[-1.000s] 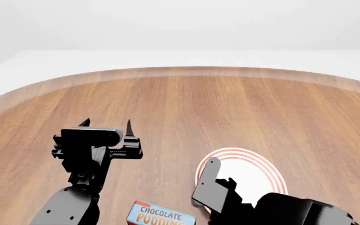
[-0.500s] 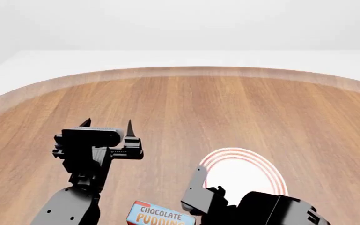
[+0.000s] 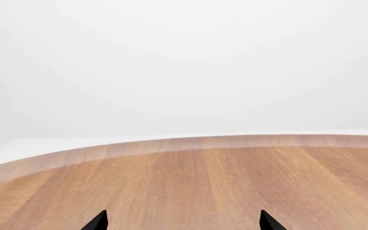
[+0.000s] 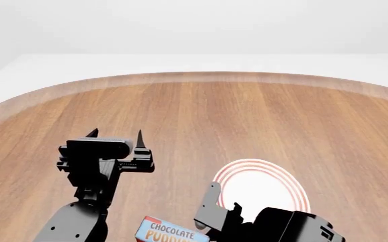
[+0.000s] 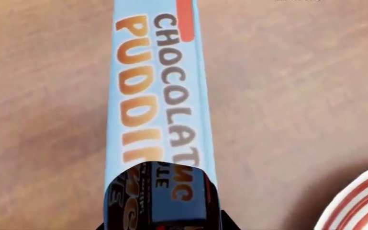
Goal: Put the chocolate pudding to the right of the plate.
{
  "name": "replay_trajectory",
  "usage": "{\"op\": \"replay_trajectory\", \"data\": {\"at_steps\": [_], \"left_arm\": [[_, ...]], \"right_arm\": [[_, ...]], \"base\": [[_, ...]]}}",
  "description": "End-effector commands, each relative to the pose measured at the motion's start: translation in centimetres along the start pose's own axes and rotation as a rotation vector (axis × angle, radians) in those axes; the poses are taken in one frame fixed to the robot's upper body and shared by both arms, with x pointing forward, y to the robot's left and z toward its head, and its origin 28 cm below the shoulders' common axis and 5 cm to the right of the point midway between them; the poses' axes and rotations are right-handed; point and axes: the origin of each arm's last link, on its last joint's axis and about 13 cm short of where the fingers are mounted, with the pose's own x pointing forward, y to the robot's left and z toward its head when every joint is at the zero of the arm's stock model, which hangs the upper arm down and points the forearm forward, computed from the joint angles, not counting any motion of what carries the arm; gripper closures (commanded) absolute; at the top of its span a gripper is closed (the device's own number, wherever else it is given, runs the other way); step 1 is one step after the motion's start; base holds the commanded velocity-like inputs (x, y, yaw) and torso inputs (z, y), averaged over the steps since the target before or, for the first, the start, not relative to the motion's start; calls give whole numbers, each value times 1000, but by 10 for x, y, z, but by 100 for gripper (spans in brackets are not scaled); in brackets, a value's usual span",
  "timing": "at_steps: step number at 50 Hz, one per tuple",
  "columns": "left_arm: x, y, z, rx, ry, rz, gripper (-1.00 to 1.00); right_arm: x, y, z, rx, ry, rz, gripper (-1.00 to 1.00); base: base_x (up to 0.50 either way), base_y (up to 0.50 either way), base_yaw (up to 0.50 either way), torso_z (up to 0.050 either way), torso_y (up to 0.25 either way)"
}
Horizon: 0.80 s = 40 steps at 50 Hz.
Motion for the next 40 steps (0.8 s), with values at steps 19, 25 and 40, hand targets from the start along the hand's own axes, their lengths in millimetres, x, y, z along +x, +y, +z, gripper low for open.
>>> {"op": "replay_trajectory", "data": {"at_steps": [19, 25, 40], "left_arm": [[1, 2, 1, 0, -4, 6, -100], [0, 2, 1, 0, -5, 8, -100], [1, 3, -1, -3, -3, 13, -100]], "right_arm": [[-46, 8, 16, -69, -116, -86, 100], [-48, 4, 16, -49, -120, -111, 100], [-102, -33, 7, 282, -183, -427, 100]], "base": [[0, 0, 0, 0, 0], [0, 0, 0, 0, 0], [0, 0, 0, 0, 0]]}}
